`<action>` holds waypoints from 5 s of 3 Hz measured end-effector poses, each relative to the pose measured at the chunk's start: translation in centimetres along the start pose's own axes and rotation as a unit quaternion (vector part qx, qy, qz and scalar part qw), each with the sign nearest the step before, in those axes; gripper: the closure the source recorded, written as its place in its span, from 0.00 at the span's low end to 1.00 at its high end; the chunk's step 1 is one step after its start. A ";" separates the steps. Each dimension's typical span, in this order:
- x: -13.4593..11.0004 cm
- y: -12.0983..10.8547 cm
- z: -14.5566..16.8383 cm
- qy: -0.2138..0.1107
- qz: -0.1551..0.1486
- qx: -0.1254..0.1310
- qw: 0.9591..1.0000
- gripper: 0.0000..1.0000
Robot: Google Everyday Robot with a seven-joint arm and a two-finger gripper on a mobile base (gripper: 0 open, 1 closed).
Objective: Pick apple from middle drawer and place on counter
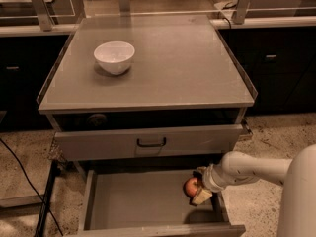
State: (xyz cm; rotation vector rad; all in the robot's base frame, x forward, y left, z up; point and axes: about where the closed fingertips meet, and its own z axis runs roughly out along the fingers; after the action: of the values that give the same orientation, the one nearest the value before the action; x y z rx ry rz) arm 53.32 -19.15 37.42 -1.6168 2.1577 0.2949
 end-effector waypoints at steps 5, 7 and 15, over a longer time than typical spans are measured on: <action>-3.4 3.2 -2.9 -0.028 -0.029 -0.022 0.999 1.00; -9.7 6.2 -7.9 -0.048 -0.083 -0.019 0.995 1.00; -30.9 4.8 -39.2 -0.129 -0.135 0.081 0.979 1.00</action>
Offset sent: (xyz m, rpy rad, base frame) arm -0.0004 0.0000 -0.0002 0.0002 0.0019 0.0006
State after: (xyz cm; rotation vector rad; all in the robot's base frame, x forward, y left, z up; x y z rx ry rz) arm 47.71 -7.38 85.84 -1.6520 1.7022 0.2256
